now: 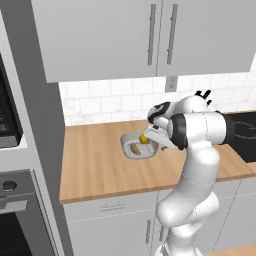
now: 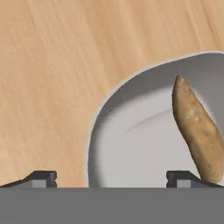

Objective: Take the meat container that has the fish and place it on the second highest rack of the freezer. Then take the vegetable container that has the sweet potato and lemon and place it on the highest rack of the freezer.

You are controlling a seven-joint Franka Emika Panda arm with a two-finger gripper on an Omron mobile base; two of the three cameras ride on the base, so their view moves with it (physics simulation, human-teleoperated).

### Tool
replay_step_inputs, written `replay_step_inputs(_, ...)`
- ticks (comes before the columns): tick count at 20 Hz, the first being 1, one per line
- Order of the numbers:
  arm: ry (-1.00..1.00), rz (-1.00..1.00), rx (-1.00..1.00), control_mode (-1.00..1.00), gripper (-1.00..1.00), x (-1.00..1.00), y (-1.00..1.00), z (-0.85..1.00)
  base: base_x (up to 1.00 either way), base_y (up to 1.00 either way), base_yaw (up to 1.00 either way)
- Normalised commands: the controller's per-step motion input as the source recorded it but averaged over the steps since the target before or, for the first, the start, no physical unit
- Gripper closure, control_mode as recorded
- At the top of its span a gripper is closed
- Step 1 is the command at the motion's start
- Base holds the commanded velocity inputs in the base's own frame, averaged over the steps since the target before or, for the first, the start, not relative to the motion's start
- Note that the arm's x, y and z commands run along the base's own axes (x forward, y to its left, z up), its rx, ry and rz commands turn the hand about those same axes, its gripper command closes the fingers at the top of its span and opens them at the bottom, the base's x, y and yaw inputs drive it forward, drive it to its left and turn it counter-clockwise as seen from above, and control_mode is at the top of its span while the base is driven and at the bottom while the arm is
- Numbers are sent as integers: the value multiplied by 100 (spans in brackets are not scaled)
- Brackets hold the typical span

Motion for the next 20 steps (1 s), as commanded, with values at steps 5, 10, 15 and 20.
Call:
replay_step_inputs(5, 0, 0, -2, -100, -100, 25, 0, -32, 0, 0, 0)
replay_step_inputs(10, 0, 0, -1, -100, -100, 23, 0, -27, 0, 0, 0)
replay_step_inputs(15, 0, 0, -2, -100, -100, 0, 26, -4, 0, 0, 0)
replay_step_inputs(20, 0, 0, 0, -100, -100, -8, 32, 0, 0, 0, 0)
